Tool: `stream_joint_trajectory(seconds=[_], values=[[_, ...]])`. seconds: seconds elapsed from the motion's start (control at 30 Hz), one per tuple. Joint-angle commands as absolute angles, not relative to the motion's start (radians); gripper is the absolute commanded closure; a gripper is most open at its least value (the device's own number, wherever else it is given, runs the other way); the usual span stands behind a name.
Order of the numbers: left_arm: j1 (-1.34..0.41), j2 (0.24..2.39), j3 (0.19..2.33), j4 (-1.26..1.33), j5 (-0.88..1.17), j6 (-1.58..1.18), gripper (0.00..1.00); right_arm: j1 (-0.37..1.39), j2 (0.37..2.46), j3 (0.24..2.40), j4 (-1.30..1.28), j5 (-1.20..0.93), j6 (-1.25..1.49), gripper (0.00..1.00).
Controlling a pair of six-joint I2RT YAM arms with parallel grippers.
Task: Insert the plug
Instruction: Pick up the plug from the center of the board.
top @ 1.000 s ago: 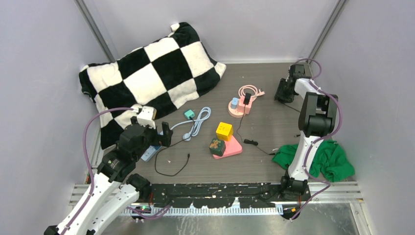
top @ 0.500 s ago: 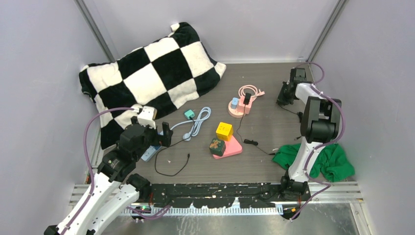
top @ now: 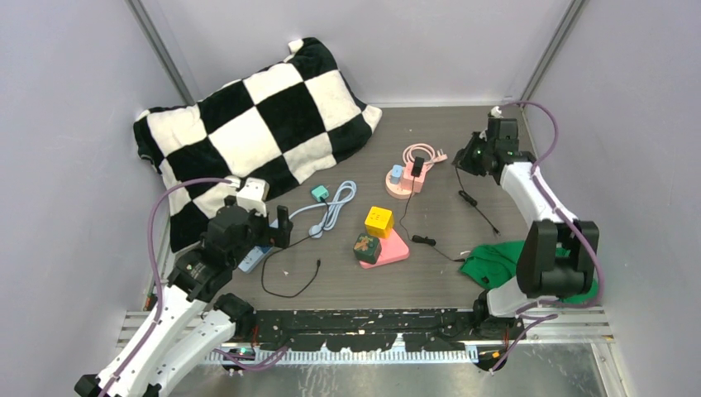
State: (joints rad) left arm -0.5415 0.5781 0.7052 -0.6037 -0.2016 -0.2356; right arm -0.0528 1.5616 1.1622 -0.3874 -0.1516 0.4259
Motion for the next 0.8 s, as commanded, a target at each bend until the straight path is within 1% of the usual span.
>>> stream_joint_trajectory(seconds=[0.0,0.13,0.3,0.43,0.47,0.57,0.77], values=[[-0.545,0.591,0.750,-0.598,-0.188,-0.254,0.00,0.071,1.391,1.089,-0.298,-0.205,0.461,0.99],[-0.545,0.618,0.760,-0.603,-0.165,-0.280,0.00,0.205,1.251,1.033,-0.260,-0.192,0.465,0.99],[-0.545,0.669,0.799,-0.625,-0.131,-0.370,0.01,0.332,1.119,0.986,-0.228,-0.155,0.464,0.99],[-0.545,0.722,0.837,-0.615,-0.012,-0.487,0.03,0.408,1.034,0.914,-0.133,-0.211,0.455,0.98],[-0.545,0.734,0.844,-0.606,0.043,-0.516,0.04,0.425,1.024,0.894,-0.115,-0.231,0.446,0.98],[-0.545,0.769,0.883,-0.597,0.108,-0.576,0.06,0.495,1.002,0.871,-0.099,-0.242,0.423,0.96],[-0.545,0.812,0.967,-0.586,0.171,-0.700,0.08,0.678,0.987,0.888,-0.072,-0.178,0.388,0.96]])
